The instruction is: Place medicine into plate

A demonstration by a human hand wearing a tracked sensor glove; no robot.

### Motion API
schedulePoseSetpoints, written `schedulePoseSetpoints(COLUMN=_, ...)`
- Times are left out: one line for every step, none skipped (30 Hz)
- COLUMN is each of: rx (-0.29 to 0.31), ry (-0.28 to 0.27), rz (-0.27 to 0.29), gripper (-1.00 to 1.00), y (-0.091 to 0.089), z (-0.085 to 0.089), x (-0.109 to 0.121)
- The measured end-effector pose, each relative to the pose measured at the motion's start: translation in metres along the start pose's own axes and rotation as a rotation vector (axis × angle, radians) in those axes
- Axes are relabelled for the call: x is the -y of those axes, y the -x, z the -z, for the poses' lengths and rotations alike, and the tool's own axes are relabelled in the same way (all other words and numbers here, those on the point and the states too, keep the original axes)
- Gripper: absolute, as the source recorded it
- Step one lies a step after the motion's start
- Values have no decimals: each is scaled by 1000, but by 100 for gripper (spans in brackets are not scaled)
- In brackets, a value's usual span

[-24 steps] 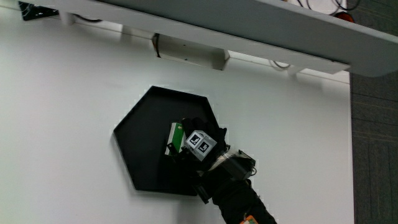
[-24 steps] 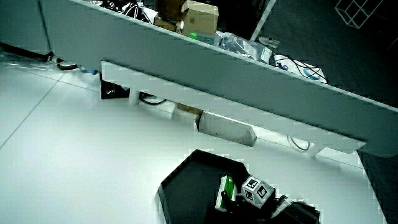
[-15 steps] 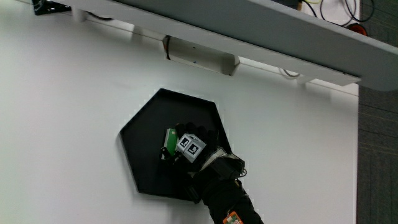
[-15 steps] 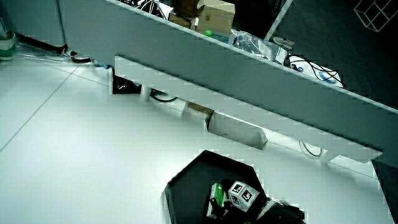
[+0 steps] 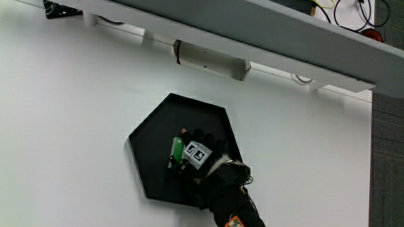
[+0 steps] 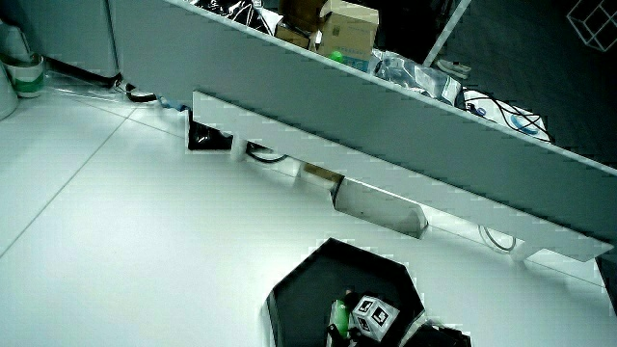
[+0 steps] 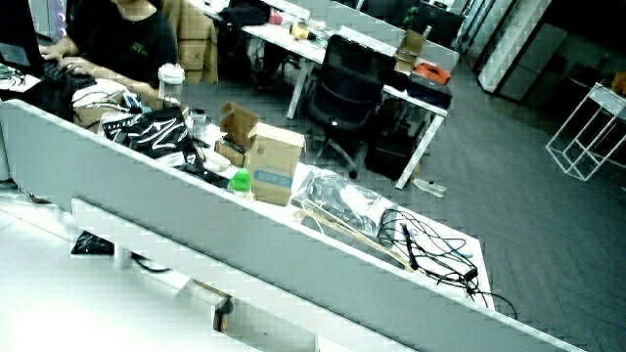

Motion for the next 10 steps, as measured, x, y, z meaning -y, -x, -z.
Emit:
schedulePoseSetpoints(rx=-23, ry=17, rz=-19, gripper=-60, y=-2, z=4, x=0)
schedulePoseSetpoints(rx=-36, ry=32, rz=-37, gripper=-70, y=-4, z=7, x=1)
schedulePoseSetpoints(rx=-52, ry=23, rz=-56, gripper=-80, y=-6, z=8, x=2)
schedulePoseSetpoints(rx=-62, ry=14, rz=-63, gripper=-90, y=-8, z=6, x=7)
schedulePoseSetpoints(rx=-68, ry=-6, rz=-66, gripper=-100, y=-9, z=5, x=9)
schedulePoseSetpoints(rx=-77, ry=-26, rz=-60, gripper=-100, y=-10, z=10, x=6)
schedulePoseSetpoints(rx=-113, ry=-67, rz=-77, gripper=-100, y=-12, z=11, x=9)
schedulePoseSetpoints(rx=-130, ry=-72, rz=-57, gripper=-100, y=-14, z=14, x=11)
schedulePoseSetpoints(rx=-153, ry=-105, rz=-63, gripper=-100, y=-16, z=17, x=13)
schedulePoseSetpoints(rx=-175, ry=-137, rz=-68, gripper=-100, y=-18, z=20, x=15)
